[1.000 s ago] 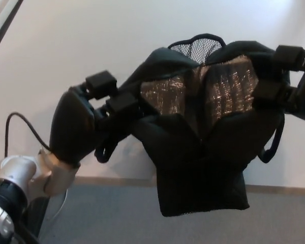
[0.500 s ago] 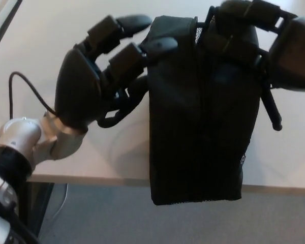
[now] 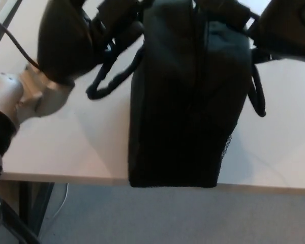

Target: A lunch bag is kept on the middle of the desk and the robot uses both its hands to grab the opening of the bag from the left and right and moves its hands away from each other to spread the bag open

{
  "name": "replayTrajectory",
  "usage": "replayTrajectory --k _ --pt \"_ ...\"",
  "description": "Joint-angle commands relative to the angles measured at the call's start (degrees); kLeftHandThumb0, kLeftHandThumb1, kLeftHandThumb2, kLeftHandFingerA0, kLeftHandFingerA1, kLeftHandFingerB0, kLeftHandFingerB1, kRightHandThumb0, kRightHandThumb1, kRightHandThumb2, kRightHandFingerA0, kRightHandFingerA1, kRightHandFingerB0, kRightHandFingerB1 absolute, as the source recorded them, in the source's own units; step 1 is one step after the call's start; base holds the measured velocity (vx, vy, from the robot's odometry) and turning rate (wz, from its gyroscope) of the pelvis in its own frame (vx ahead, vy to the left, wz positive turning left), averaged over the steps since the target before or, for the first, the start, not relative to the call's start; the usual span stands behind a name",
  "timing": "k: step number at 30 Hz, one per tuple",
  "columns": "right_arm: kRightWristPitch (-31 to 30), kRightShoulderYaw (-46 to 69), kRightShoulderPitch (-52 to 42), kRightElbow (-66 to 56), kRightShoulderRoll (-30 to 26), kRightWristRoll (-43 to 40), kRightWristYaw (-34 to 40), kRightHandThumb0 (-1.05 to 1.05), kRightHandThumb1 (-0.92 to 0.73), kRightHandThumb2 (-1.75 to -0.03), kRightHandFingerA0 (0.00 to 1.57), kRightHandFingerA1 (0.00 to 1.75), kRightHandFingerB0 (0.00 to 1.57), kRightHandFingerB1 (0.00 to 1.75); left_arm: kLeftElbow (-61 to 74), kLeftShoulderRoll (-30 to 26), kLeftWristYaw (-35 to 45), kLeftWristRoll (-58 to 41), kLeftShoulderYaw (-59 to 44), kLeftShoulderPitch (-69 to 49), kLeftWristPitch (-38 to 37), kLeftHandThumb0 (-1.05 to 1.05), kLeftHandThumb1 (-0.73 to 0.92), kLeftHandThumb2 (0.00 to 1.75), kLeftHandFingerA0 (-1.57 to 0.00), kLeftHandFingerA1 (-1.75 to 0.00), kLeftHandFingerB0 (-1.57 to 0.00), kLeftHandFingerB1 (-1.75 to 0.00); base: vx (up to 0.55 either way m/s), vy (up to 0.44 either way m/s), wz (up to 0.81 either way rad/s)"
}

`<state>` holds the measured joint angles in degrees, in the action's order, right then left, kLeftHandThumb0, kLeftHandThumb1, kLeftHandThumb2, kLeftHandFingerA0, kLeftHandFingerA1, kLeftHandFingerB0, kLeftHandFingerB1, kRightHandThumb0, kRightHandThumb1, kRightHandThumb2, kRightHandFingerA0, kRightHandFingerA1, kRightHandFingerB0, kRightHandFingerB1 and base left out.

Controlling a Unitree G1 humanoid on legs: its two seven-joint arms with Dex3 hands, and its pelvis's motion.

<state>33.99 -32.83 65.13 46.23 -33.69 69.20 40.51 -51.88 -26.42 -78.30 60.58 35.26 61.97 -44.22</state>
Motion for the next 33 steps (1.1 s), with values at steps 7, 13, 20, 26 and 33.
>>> replayTrajectory --k 7,13,20,26,33 --pt "1.66 19.23 -10.19 -13.15 -15.00 -18.81 -13.11 -0.65 -0.41 -0.78 0.12 0.39 0.00 0.16 4.37 -14.57 1.70 -0.41 -5.79 0.20 0.94 -0.01 0.38 0.91 -0.33 -0.32 -0.23 -0.30 0.00 0.000 0.00" --pt "5.52 27.92 -20.20 -17.55 -24.22 -24.26 -14.62 -0.66 -0.42 -0.77 0.11 0.33 0.00 0.15 4.98 -21.50 -0.45 -0.65 -8.94 -5.25 -0.07 -0.09 0.38 0.96 -0.27 -0.55 -0.18 -0.51 0.00 0.000 0.00" --pt "7.88 43.12 -41.02 -27.35 -27.64 -30.06 -11.05 -0.55 -0.35 -0.74 0.19 0.45 0.00 0.16 7.94 -27.80 -1.74 -4.98 -13.45 -16.57 -4.74 -0.04 0.35 0.94 -0.41 -0.35 -0.35 -0.33 0.00 0.000 0.00" --pt "16.26 58.85 -70.28 -40.44 -15.69 -35.02 -6.63 -0.62 -0.47 -0.76 0.19 0.43 0.07 0.26 17.29 -31.77 -5.08 -11.06 -21.79 -39.19 -9.74 -0.11 0.36 0.94 -0.51 -0.39 -0.31 -0.32 0.00 0.000 0.00" --pt "33.96 59.65 -105.06 -40.55 3.93 -16.58 18.18 -0.31 -0.59 -1.08 0.00 0.48 0.00 0.49 26.23 -19.72 -14.20 -8.93 -27.80 -86.43 -17.59 -0.10 0.64 0.62 -0.42 -0.40 -0.24 -0.30 0.00 0.000 0.00"
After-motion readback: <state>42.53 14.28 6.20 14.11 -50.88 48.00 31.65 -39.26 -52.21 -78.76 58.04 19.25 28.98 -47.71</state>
